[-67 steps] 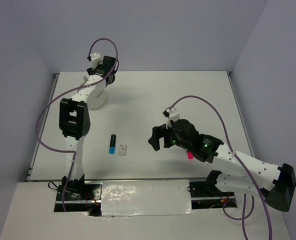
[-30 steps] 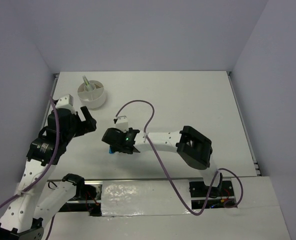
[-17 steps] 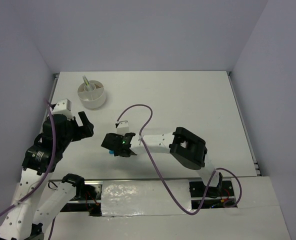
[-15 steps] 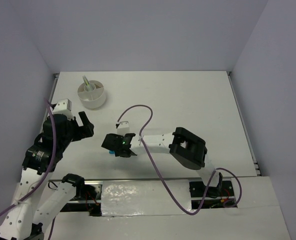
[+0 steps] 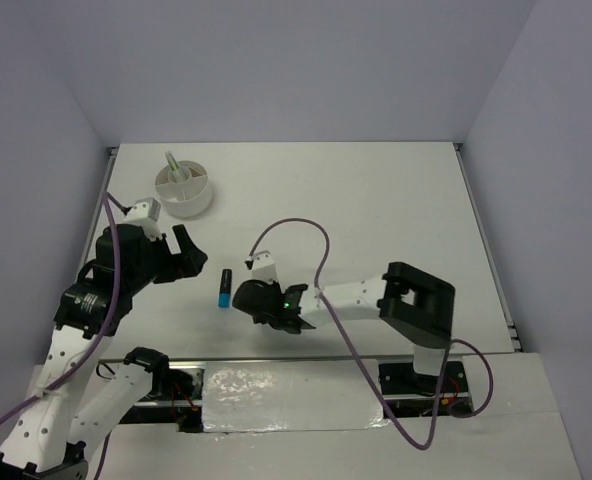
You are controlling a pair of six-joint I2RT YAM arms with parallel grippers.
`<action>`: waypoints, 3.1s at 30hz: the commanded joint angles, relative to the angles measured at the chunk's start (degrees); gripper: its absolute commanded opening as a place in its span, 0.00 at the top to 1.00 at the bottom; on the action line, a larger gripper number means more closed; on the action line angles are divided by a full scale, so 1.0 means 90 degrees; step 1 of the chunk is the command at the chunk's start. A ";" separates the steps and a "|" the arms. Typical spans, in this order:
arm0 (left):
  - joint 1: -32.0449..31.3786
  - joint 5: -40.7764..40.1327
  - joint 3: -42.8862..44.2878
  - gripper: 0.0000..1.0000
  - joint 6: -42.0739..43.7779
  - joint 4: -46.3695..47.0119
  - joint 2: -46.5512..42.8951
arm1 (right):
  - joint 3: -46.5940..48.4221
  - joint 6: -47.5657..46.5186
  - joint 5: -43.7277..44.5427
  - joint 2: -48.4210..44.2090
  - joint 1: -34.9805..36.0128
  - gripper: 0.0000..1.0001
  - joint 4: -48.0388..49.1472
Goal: Sort the stationery into containers
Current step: Pick up the stationery from the center of the board, then place the stationery in the storage box.
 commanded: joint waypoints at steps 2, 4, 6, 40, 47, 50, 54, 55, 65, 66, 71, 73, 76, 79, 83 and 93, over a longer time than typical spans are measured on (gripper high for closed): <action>0.0015 0.2132 -0.0252 0.01 -0.0607 0.0941 0.0239 | -0.0870 -0.1757 -0.0006 -0.1460 0.0436 0.85 0.2443; 0.0005 0.3149 -0.0554 0.01 -0.1154 0.1584 0.0346 | -0.1280 -0.2256 0.0149 -0.2034 0.0660 0.85 0.2806; -0.0043 0.3560 -0.0847 0.01 -0.1728 0.2247 0.0327 | -0.1834 -0.2617 0.0073 -0.2407 0.0739 0.85 0.3635; -0.0923 0.3847 -0.0488 1.00 -0.1606 0.2300 0.0815 | -0.1653 -0.4426 0.0288 -0.3659 0.0857 0.76 0.4263; -0.0903 0.0501 0.0820 1.00 -0.0980 0.1022 0.1527 | -0.2072 -0.3646 0.0385 -0.3959 0.0448 0.00 0.3874; -0.0632 -0.1128 0.1348 1.00 -0.1077 0.0738 0.2344 | -0.2637 -0.3186 0.0462 -0.4429 0.0320 0.00 0.3677; 0.0199 -0.2111 0.1797 1.00 -0.1632 0.0902 0.3294 | -0.3058 -0.2864 0.0775 -0.5394 0.0261 0.00 0.3016; 0.0490 -0.2296 0.1904 1.00 -0.1750 0.1029 0.3460 | -0.3059 -0.2815 0.0824 -0.5513 0.0261 0.00 0.2820; 0.1577 -0.2582 0.2696 0.96 -0.2757 0.2289 0.5375 | -0.3058 -0.2316 0.0620 -0.6519 0.0261 0.00 0.1372; 0.1761 -0.2513 0.2783 0.96 -0.2873 0.2396 0.5473 | -0.3097 -0.2307 0.0600 -0.6588 0.0261 0.00 0.1353; 0.1958 -0.2464 0.3077 0.90 -0.3138 0.2455 0.6147 | -0.2981 -0.2355 0.0677 -0.6871 0.0241 0.00 0.1041; 0.2016 -0.2279 0.2970 0.86 -0.3128 0.2834 0.6274 | -0.2903 -0.2423 0.0678 -0.6969 0.0232 0.00 0.1001; 0.2095 -0.2055 0.2960 0.84 -0.3177 0.3022 0.6508 | -0.2854 -0.2550 0.0649 -0.7067 0.0222 0.00 0.1079; 0.2173 -0.1781 0.2863 0.86 -0.3236 0.3343 0.6675 | -0.2834 -0.2609 0.0678 -0.7048 0.0212 0.00 0.1089; 0.2183 -0.1770 0.2843 0.83 -0.3226 0.3501 0.6792 | -0.2805 -0.2609 0.0697 -0.6969 0.0193 0.00 0.1050; 0.2192 -0.1643 0.2736 0.54 -0.3353 0.3452 0.7066 | -0.2629 -0.2756 0.0571 -0.6842 0.0105 0.00 0.1040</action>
